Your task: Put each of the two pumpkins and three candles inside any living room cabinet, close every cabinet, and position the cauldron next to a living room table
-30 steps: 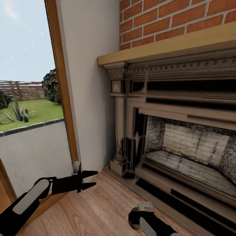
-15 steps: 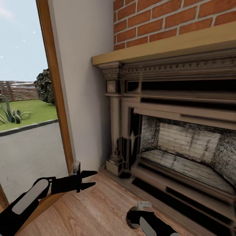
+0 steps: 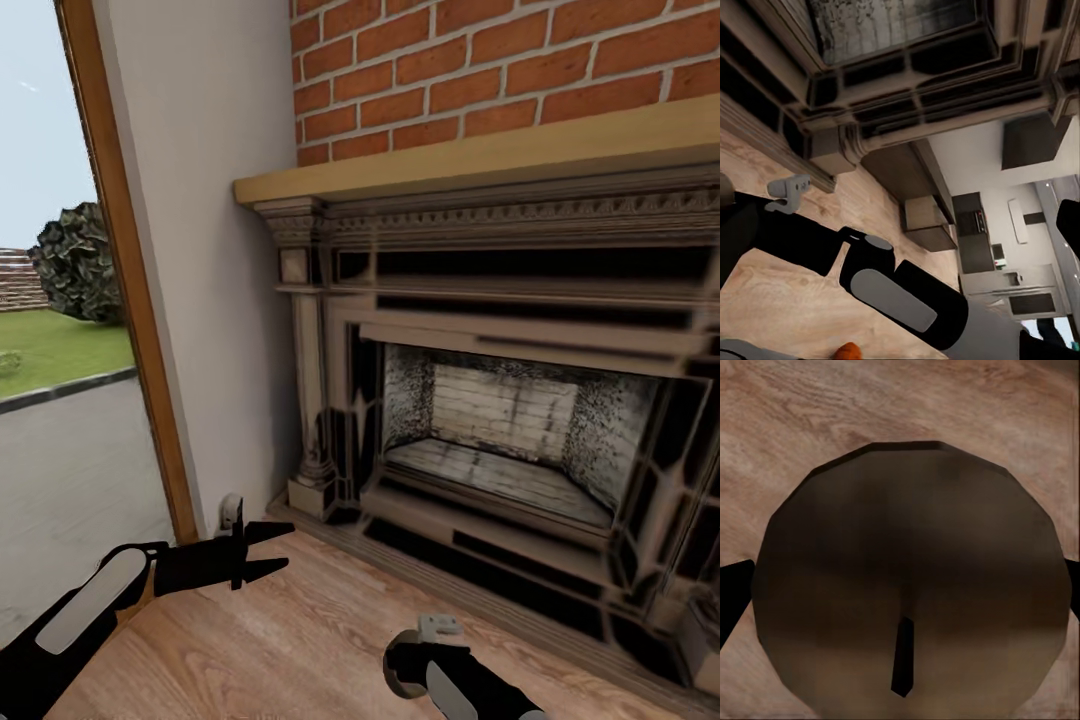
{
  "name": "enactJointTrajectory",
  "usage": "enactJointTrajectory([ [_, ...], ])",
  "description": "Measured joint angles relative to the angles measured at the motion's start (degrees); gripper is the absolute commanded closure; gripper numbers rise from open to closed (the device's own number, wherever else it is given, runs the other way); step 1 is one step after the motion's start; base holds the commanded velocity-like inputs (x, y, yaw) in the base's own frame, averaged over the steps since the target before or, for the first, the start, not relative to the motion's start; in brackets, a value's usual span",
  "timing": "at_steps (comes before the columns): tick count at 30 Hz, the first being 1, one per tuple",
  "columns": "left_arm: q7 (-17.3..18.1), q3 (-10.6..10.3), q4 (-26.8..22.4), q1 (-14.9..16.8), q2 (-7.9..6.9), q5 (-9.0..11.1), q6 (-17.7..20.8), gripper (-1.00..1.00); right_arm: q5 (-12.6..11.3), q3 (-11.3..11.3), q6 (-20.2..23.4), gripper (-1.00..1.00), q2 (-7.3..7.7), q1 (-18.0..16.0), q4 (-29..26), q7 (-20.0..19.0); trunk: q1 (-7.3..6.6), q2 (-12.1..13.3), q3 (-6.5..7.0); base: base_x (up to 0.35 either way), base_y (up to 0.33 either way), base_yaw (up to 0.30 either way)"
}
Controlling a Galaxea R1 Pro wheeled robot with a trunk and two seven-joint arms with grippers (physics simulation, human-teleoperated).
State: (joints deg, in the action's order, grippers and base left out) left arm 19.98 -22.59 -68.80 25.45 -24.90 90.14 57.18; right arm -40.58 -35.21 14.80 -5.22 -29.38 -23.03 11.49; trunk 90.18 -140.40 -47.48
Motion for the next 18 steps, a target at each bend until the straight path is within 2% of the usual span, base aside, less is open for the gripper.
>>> enactJointTrajectory([
  [3,0.00,0.01,0.05,0.00,0.00,0.42,0.02,-1.00,-0.02,0.00,-0.01,1.00,0.00,-0.02,0.01,0.00,-0.01,0.00,0.06,-0.222,0.000,-0.281],
  [7,0.00,-0.03,-0.26,0.00,0.04,0.91,0.01,-1.00,-0.03,0.03,-0.01,1.00,0.00,0.00,0.02,0.00,-0.03,0.00,0.14,-0.041,0.000,-0.281],
  [18,-0.20,-0.08,0.27,0.00,0.37,0.95,-0.03,-1.00,0.03,0.09,0.02,1.00,0.00,-0.05,0.01,0.00,-2.45,4.40,2.34,-0.002,0.000,-0.281],
])
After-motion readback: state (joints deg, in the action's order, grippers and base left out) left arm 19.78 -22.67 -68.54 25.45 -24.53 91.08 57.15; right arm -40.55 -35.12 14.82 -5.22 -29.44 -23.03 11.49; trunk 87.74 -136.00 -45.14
